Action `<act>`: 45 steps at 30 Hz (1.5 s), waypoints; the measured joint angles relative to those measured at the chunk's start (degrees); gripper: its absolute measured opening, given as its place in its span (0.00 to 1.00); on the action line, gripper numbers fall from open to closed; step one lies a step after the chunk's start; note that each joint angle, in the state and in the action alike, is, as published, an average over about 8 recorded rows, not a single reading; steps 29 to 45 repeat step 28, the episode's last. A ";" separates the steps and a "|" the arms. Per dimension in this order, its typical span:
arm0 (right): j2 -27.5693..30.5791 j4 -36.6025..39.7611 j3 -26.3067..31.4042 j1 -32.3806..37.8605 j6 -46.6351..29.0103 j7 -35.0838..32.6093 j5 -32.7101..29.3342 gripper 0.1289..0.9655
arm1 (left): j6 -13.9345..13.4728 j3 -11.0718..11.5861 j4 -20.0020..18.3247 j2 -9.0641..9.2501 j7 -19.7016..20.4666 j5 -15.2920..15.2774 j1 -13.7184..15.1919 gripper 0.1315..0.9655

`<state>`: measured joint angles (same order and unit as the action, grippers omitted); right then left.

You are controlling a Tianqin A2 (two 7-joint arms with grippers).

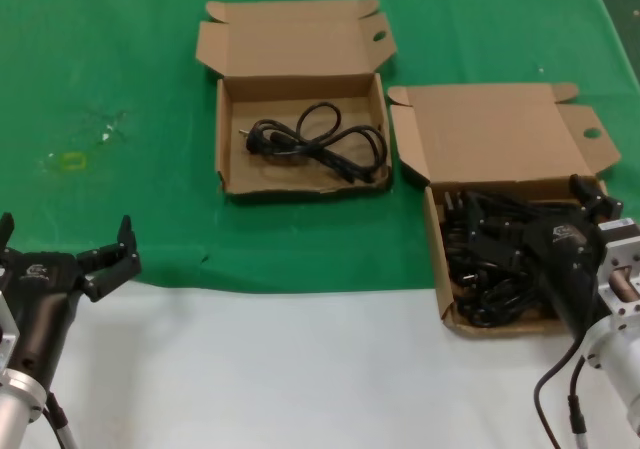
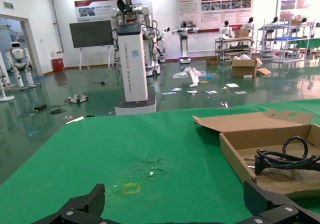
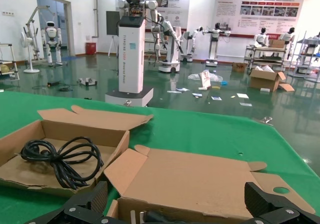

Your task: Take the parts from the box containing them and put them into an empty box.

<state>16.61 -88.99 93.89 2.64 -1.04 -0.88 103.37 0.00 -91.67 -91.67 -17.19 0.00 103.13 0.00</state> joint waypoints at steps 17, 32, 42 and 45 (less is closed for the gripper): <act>0.00 0.00 0.00 0.00 0.00 0.00 0.00 1.00 | 0.00 0.00 0.00 0.00 0.00 0.00 0.00 1.00; 0.00 0.00 0.00 0.00 0.00 0.00 0.00 1.00 | 0.00 0.00 0.00 0.00 0.00 0.00 0.00 1.00; 0.00 0.00 0.00 0.00 0.00 0.00 0.00 1.00 | 0.00 0.00 0.00 0.00 0.00 0.00 0.00 1.00; 0.00 0.00 0.00 0.00 0.00 0.00 0.00 1.00 | 0.00 0.00 0.00 0.00 0.00 0.00 0.00 1.00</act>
